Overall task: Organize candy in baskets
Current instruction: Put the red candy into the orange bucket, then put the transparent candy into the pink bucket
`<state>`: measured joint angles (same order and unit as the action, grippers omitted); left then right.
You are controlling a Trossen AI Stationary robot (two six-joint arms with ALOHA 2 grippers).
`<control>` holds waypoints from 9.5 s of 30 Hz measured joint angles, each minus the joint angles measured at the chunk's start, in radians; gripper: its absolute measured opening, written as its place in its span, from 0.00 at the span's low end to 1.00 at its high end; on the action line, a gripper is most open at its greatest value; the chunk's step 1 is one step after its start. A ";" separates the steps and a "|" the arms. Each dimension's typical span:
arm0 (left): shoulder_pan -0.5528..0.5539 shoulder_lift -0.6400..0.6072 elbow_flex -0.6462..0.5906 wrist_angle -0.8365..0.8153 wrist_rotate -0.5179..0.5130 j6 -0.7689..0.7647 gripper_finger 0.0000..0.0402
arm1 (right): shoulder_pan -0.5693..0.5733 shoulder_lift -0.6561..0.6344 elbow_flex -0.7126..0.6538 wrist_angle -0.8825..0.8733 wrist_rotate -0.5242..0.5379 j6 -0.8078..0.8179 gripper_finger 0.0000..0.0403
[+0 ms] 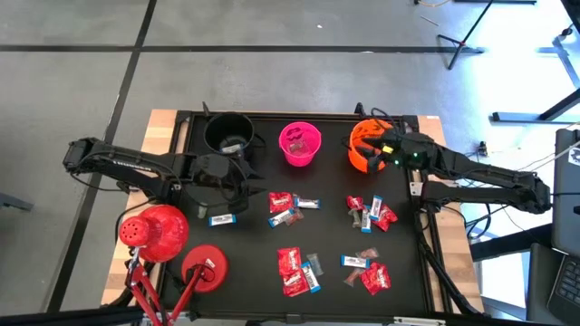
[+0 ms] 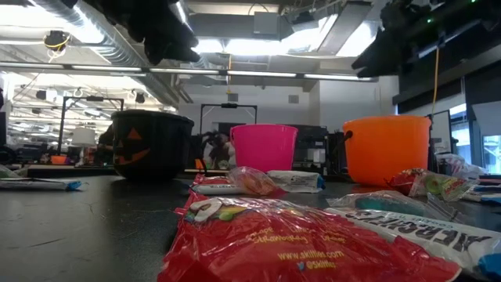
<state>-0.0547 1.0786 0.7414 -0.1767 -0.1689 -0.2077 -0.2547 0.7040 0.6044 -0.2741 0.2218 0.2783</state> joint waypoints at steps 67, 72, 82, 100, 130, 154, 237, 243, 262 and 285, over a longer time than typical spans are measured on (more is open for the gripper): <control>-0.052 0.000 0.000 -0.033 -0.051 -0.045 0.44 | 0.445 0.476 0.027 -0.348 -0.008 0.485 0.00; -0.052 0.000 0.000 -0.033 -0.051 -0.045 0.44 | 0.445 0.418 0.101 -0.362 0.036 0.450 0.00; -0.052 0.000 0.000 -0.033 -0.051 -0.045 0.44 | 0.443 0.303 0.290 -0.536 0.317 0.323 0.00; -0.052 0.000 0.000 -0.032 -0.057 -0.048 0.44 | 0.080 0.123 0.302 -0.651 0.349 0.190 0.00; -0.051 0.000 0.000 -0.032 -0.055 -0.051 0.44 | 0.000 0.125 0.301 -0.600 0.299 0.132 0.31; -0.111 0.000 0.000 -0.158 -0.020 -0.074 0.44 | 0.438 0.423 0.301 -0.230 0.153 -0.007 0.27; -0.251 0.034 -0.328 -0.634 0.108 -1.121 0.42 | 0.523 0.519 0.301 0.010 0.083 -0.204 0.27; -0.244 0.034 -0.309 -0.620 0.117 -1.068 0.26 | 0.523 0.519 0.301 0.011 0.085 -0.203 0.27; -0.207 -0.080 -0.191 -0.635 -0.001 -0.907 0.01 | 0.523 0.519 0.301 0.011 0.130 -0.193 0.27; 0.167 -0.016 -0.089 0.452 0.000 0.070 0.01 | 0.523 0.526 0.302 0.197 0.231 -0.260 0.27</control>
<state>0.1125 1.0630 0.6521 0.2750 -0.1686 -0.1379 0.2680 1.2304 0.9066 -0.0772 0.4530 0.0185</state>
